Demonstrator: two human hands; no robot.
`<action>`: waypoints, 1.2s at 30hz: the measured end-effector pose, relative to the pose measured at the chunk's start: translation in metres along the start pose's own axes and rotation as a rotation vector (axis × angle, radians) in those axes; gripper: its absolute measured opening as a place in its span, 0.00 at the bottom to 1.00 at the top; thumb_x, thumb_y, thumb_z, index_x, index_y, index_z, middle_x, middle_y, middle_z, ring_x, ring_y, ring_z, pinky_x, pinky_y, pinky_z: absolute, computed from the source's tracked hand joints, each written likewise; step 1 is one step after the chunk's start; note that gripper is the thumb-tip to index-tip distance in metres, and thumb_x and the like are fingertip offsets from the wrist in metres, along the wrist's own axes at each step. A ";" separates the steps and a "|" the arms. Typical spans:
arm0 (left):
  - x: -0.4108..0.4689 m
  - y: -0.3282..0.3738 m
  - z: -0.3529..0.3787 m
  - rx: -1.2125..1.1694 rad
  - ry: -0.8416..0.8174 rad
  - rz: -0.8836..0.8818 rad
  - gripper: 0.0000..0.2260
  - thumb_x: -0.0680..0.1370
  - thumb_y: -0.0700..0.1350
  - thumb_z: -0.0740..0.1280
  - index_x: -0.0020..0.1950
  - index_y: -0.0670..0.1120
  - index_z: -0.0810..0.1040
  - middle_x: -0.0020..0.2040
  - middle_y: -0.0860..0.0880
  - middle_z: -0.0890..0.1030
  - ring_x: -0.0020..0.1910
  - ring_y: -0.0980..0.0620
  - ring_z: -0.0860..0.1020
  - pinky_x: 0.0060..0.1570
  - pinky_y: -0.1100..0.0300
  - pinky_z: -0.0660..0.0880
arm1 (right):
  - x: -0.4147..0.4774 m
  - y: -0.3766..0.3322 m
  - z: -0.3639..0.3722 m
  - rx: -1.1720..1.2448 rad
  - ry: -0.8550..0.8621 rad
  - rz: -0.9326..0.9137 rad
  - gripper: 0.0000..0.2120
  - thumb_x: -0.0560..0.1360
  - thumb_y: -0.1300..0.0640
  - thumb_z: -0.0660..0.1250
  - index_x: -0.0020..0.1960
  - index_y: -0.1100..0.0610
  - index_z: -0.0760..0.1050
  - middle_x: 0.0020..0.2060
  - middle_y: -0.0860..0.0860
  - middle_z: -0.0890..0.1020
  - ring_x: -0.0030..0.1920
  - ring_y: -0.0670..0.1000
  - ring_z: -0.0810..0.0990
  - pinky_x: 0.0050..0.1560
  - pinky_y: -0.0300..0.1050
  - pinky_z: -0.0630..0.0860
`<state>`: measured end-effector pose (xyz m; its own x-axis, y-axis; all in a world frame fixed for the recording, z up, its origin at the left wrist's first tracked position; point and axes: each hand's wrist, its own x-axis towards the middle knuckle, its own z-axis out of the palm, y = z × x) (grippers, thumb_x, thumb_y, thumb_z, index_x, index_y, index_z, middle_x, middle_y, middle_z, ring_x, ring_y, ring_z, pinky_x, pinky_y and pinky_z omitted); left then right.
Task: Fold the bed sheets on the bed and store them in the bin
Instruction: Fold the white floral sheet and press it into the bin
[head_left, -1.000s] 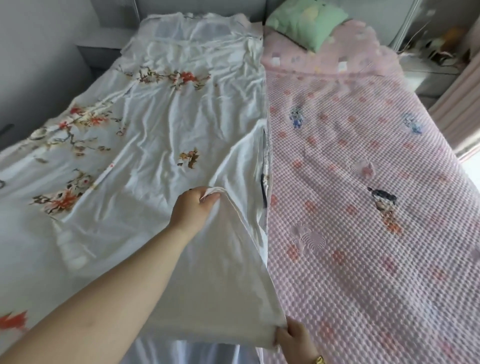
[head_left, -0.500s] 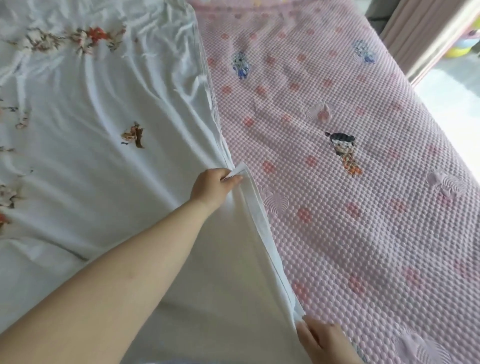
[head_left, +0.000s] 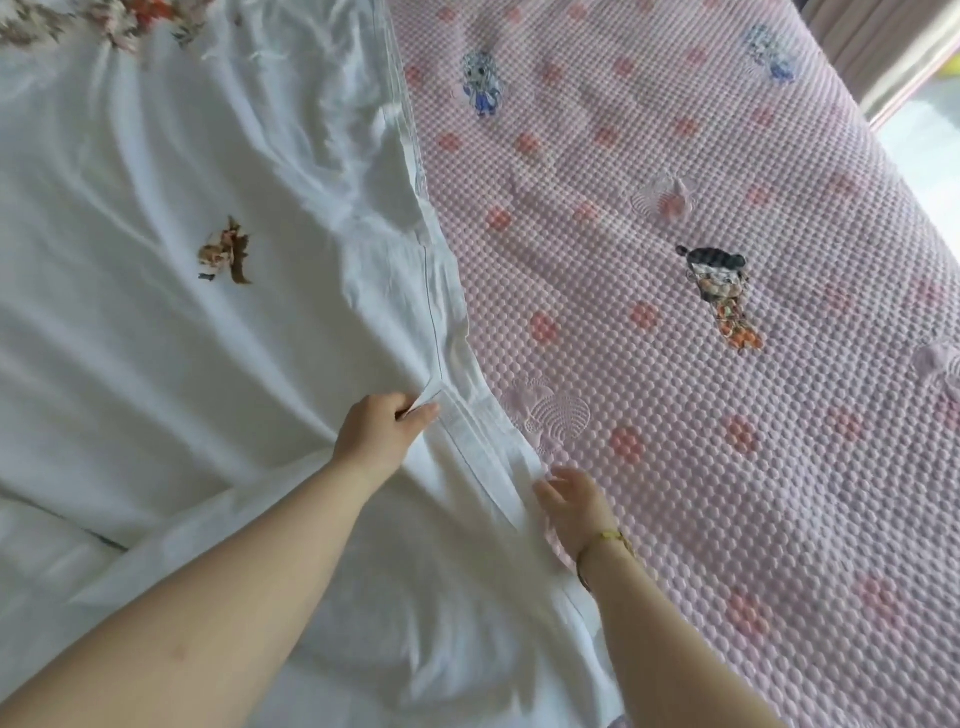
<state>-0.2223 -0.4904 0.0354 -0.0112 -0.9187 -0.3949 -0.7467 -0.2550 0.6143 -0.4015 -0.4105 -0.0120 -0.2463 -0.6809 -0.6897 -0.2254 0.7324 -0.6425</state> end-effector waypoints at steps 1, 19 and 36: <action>0.002 -0.003 0.001 -0.028 -0.009 -0.005 0.21 0.77 0.45 0.65 0.26 0.47 0.63 0.24 0.51 0.60 0.26 0.53 0.61 0.29 0.59 0.60 | 0.009 -0.013 0.006 0.028 -0.023 0.009 0.10 0.76 0.56 0.63 0.54 0.60 0.69 0.49 0.51 0.77 0.48 0.49 0.75 0.54 0.45 0.72; 0.055 0.079 0.050 0.309 -0.137 0.488 0.15 0.79 0.53 0.59 0.49 0.43 0.78 0.41 0.47 0.77 0.48 0.46 0.76 0.40 0.59 0.63 | 0.042 -0.028 -0.030 0.123 0.273 -0.091 0.02 0.78 0.58 0.59 0.48 0.55 0.69 0.42 0.49 0.75 0.41 0.49 0.73 0.40 0.41 0.67; -0.035 -0.114 0.034 0.436 -0.011 -0.048 0.44 0.63 0.66 0.42 0.73 0.43 0.62 0.74 0.39 0.59 0.73 0.41 0.59 0.70 0.48 0.50 | -0.026 0.053 -0.024 -0.042 -0.336 0.236 0.07 0.72 0.59 0.70 0.46 0.54 0.74 0.40 0.49 0.81 0.37 0.47 0.80 0.36 0.36 0.78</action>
<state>-0.1593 -0.4186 -0.0435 0.0251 -0.9048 -0.4250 -0.9574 -0.1441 0.2503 -0.4296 -0.3540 -0.0201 0.0246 -0.4525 -0.8914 -0.2393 0.8631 -0.4447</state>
